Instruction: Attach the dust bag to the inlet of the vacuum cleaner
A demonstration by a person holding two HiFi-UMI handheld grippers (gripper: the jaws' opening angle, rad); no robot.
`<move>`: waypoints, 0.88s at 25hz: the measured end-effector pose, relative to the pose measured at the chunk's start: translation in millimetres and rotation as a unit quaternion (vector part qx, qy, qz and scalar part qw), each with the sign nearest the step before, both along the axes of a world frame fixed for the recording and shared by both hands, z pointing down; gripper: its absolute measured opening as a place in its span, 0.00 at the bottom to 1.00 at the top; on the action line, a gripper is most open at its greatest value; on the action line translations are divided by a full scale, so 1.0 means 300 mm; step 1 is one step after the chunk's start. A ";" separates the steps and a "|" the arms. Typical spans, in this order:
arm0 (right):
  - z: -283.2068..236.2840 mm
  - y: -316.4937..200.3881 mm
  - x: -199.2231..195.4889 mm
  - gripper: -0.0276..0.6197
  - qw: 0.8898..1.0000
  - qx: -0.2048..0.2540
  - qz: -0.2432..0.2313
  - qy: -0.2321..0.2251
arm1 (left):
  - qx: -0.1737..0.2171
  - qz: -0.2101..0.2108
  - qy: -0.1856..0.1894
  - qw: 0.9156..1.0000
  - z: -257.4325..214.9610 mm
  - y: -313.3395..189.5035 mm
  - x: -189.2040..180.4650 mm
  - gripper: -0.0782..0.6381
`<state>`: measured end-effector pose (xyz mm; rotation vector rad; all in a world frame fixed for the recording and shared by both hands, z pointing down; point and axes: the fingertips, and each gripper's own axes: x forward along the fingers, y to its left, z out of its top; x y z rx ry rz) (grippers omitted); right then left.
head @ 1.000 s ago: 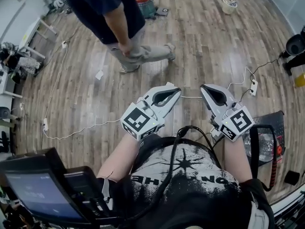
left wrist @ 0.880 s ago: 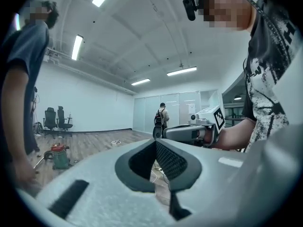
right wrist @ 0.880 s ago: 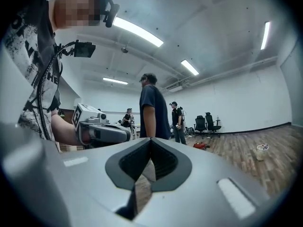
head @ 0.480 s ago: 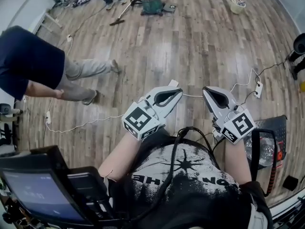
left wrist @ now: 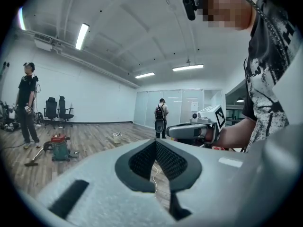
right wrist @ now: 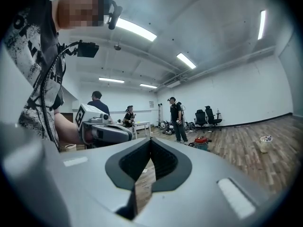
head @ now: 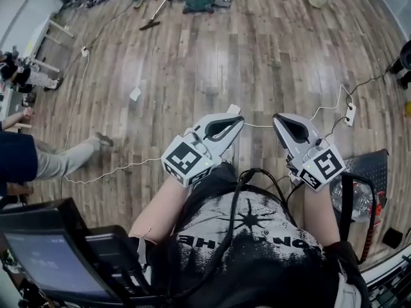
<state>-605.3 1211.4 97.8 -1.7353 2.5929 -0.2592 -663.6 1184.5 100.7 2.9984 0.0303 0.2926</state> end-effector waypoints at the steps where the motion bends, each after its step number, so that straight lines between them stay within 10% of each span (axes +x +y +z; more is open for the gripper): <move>1: 0.003 -0.038 0.006 0.05 1.000 -0.002 -0.002 0.002 | -0.002 0.004 0.000 1.000 0.004 -0.037 0.015 0.10; 22: -0.010 -0.649 0.117 0.05 0.998 -0.013 0.042 0.040 | 0.001 0.063 0.041 0.997 -0.025 -0.685 0.169 0.10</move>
